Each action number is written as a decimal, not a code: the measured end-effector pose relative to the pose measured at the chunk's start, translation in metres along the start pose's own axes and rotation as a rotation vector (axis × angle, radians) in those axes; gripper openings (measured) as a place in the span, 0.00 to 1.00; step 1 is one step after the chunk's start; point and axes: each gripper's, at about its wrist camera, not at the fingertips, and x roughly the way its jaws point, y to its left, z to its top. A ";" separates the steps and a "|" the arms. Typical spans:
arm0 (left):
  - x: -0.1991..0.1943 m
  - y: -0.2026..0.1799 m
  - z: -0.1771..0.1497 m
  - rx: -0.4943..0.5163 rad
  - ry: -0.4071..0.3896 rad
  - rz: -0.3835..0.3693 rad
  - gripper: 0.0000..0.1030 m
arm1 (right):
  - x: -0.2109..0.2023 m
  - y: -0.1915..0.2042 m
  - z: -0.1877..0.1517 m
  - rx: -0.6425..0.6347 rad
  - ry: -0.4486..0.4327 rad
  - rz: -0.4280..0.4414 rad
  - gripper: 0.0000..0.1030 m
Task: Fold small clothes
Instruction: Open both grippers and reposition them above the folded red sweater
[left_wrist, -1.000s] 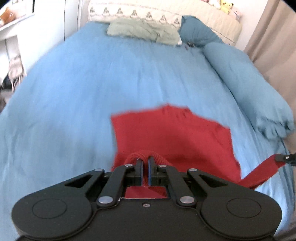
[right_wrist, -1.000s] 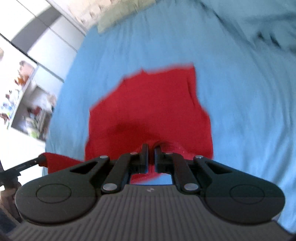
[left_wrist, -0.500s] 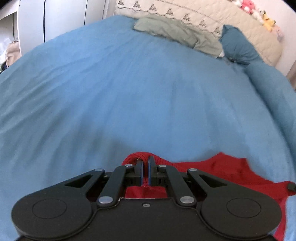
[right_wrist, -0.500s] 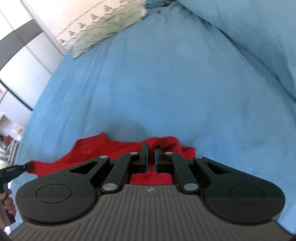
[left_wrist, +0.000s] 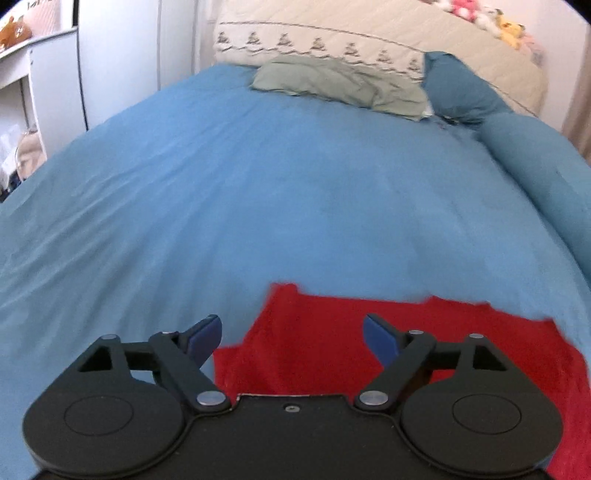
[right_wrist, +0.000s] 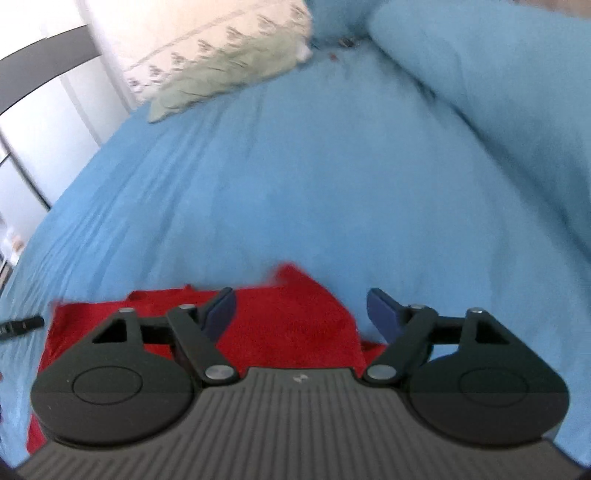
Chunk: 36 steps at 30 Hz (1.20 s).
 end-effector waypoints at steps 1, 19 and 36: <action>-0.008 -0.003 -0.007 0.011 0.006 -0.008 0.89 | -0.005 0.006 -0.001 -0.036 0.001 0.003 0.91; -0.008 -0.022 -0.085 0.098 0.179 -0.028 0.98 | 0.022 0.042 -0.101 -0.195 0.183 -0.020 1.00; -0.077 -0.120 -0.087 0.286 0.121 -0.046 1.00 | -0.108 0.040 -0.116 -0.059 0.153 -0.131 1.00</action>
